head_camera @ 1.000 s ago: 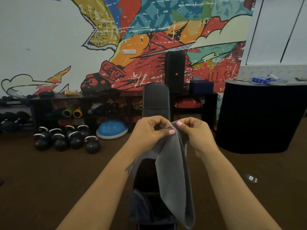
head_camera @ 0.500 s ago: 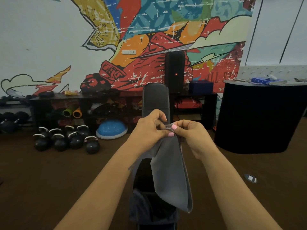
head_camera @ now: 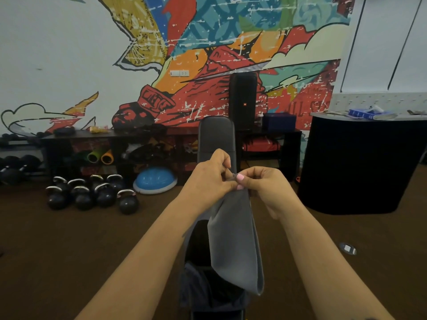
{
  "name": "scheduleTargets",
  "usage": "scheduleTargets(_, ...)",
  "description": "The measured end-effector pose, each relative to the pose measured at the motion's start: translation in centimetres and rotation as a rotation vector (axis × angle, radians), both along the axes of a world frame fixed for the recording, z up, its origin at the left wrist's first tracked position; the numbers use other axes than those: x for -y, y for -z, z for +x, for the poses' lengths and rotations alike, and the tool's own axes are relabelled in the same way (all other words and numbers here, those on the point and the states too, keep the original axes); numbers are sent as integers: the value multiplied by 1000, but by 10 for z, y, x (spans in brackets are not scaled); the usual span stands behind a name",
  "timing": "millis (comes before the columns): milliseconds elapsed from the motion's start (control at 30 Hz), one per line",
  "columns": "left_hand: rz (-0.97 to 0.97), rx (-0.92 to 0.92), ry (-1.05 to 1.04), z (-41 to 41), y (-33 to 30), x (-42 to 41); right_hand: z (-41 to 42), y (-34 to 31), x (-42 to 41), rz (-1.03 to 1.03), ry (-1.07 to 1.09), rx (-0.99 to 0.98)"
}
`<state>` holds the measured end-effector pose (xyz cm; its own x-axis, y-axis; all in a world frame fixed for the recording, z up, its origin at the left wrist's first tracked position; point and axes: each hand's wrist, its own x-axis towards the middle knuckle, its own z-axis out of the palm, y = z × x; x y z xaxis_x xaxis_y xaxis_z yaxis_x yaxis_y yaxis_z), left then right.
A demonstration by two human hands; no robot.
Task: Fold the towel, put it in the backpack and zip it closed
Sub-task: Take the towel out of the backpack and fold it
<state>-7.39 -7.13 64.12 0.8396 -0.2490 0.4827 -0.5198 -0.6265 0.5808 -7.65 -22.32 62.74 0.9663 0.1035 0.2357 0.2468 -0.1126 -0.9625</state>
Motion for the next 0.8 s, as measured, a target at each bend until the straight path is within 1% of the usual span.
scheduleTargets(100,92,-59,21,-3,1,-2,3,3,2,12,55,-33)
scheduleTargets(200,316,-97,-40,-5,4,-12,6,2,10,93,105,-74)
scheduleTargets(300,514,-8,-101,-5,4,-19,7,1,15,81,160,-80)
scheduleTargets(400,618,137,-137,-2,2,-22,8,6,14,16,236,-42)
scheduleTargets(467,627,201,-156,-1,0,-24,9,9,14,0,262,-40)
scheduleTargets(533,589,300,-159,0,-2,-29,10,12,15,-6,277,-47)
scheduleTargets(600,577,327,-172,1,-4,-34,11,14,19,-8,297,-50)
scheduleTargets(733,645,207,-206,6,-3,-40,10,13,26,27,302,-58)
scheduleTargets(767,600,157,-180,6,-3,-39,10,13,26,17,310,-51)
scheduleTargets(800,483,79,-133,5,-2,-37,10,12,26,7,315,-46)
